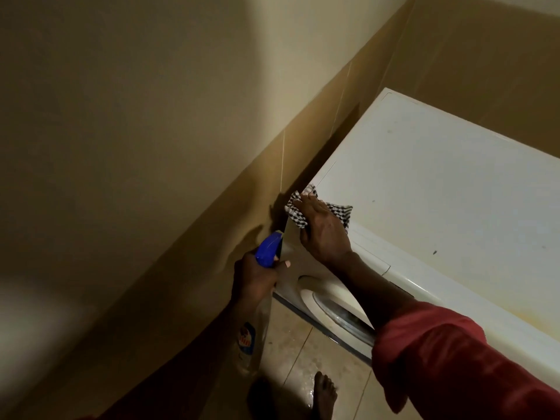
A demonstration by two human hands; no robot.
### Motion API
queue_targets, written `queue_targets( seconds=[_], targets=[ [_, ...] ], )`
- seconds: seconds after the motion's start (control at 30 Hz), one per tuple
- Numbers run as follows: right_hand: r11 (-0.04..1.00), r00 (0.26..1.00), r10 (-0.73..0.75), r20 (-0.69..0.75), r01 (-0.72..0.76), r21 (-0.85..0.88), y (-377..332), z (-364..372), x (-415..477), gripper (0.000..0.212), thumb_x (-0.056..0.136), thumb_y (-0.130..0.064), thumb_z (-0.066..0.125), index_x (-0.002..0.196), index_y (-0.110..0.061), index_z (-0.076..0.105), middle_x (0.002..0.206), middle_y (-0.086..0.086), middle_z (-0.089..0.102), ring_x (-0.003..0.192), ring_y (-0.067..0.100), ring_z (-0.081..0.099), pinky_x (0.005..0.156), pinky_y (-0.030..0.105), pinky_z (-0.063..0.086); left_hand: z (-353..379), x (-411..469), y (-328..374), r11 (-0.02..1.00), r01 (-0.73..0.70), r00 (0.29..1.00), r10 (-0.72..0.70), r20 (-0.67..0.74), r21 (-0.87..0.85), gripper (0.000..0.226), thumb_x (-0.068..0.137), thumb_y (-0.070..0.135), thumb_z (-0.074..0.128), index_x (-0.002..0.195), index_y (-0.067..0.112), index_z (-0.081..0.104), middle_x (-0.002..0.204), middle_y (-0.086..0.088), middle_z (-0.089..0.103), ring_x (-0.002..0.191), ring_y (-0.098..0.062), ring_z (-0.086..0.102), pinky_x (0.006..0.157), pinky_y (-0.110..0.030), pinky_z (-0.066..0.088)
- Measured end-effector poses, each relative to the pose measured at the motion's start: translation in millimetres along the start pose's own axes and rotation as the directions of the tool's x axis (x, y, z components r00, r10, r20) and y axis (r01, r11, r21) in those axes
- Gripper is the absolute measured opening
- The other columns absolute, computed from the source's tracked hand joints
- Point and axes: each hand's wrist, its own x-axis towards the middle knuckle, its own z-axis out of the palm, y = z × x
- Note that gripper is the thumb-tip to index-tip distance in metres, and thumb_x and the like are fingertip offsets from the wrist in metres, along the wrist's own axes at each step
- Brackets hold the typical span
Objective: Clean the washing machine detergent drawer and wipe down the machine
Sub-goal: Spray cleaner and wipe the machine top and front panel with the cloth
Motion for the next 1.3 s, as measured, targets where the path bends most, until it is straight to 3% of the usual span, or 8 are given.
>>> queue_targets(
  seconds=[0.07,0.2,0.37,0.6,0.77,0.9,1.13,1.3],
  targets=[
    [0.998,0.997,0.05,-0.054,-0.048,0.048,0.8,-11.3,-6.7,0.054,0.076,-0.005,0.048,0.129,-0.006,0.059,0.129,0.015,0.062,0.12,0.03,0.057,0.106,0.029,0.038,-1.2,3.4,-1.6,1.0,0.025,1.0,-0.025,-0.005,-0.015,0.025,0.074,0.028,0.084,0.085,0.016,0.065,0.072,-0.004,0.068,0.063,-0.018,0.067,0.069,-0.039,0.063],
    [0.975,0.968,0.208,-0.143,-0.194,0.109,13.2,-24.2,-37.5,0.057,0.076,-0.006,0.052,0.133,-0.012,0.057,0.134,0.009,0.06,0.122,0.025,0.058,0.102,0.035,0.047,14.0,5.5,-7.6,1.0,-0.012,1.0,0.012,-0.002,-0.002,0.023,0.077,0.026,0.082,0.085,0.017,0.062,0.073,-0.003,0.066,0.059,-0.015,0.062,0.061,-0.033,0.058],
    [0.95,0.918,0.309,-0.247,-0.287,0.122,21.5,-17.4,-79.9,0.062,0.077,-0.001,0.052,0.138,-0.009,0.051,0.142,0.011,0.052,0.133,0.025,0.047,0.113,0.027,0.032,29.0,4.5,-14.5,0.999,-0.054,0.998,0.054,-0.031,-0.008,0.028,0.078,0.027,0.081,0.094,0.016,0.061,0.08,-0.006,0.065,0.069,-0.019,0.062,0.069,-0.034,0.057],
    [0.928,0.851,0.37,-0.372,-0.354,0.114,41.7,-29.1,-124.7,0.064,0.073,-0.005,0.043,0.136,-0.006,0.05,0.141,0.011,0.051,0.133,0.026,0.046,0.114,0.026,0.029,21.3,2.4,-12.4,0.953,-0.26,0.961,0.272,-0.055,0.158,0.028,0.084,0.035,0.074,0.09,0.01,0.065,0.071,-0.01,0.069,0.065,-0.019,0.066,0.071,-0.029,0.054],
    [0.937,0.833,0.344,-0.434,-0.336,0.097,44.7,-28.2,-135.7,0.063,0.072,-0.007,0.044,0.135,-0.006,0.051,0.137,0.012,0.054,0.128,0.027,0.049,0.112,0.024,0.029,27.6,-2.1,-25.9,0.91,-0.367,0.916,0.39,-0.092,0.194,0.028,0.085,0.029,0.074,0.088,0.003,0.063,0.066,-0.009,0.066,0.061,-0.022,0.065,0.07,-0.033,0.056],
    [0.937,0.787,0.322,-0.527,-0.343,0.06,43.9,-17.3,-131.4,0.06,0.071,-0.007,0.047,0.13,-0.008,0.055,0.129,0.011,0.06,0.12,0.029,0.054,0.103,0.028,0.036,36.3,-2.5,-32.9,0.922,-0.37,0.92,0.381,-0.096,0.111,0.023,0.083,0.021,0.076,0.076,0.013,0.056,0.062,-0.006,0.061,0.058,-0.021,0.063,0.067,-0.035,0.057],
    [0.938,0.706,0.159,-0.69,-0.325,-0.117,48.2,5.5,-114.9,0.05,0.076,-0.014,0.049,0.125,-0.008,0.06,0.113,0.011,0.068,0.102,0.031,0.061,0.084,0.031,0.043,45.0,34.0,-36.3,0.902,-0.43,0.902,0.431,0.016,-0.016,0.022,0.085,0.027,0.074,0.088,0.014,0.058,0.068,-0.006,0.063,0.049,-0.011,0.059,0.039,-0.007,0.041],
    [0.932,0.683,0.031,-0.73,-0.283,-0.226,58.7,23.6,-123.0,0.05,0.074,-0.016,0.048,0.122,-0.01,0.06,0.108,0.01,0.067,0.098,0.032,0.06,0.08,0.034,0.043,43.6,55.1,-49.5,0.858,-0.513,0.858,0.514,0.012,-0.04,0.024,0.085,0.029,0.073,0.089,0.018,0.053,0.074,-0.009,0.066,0.049,-0.013,0.059,0.036,-0.011,0.04]
  ],
)
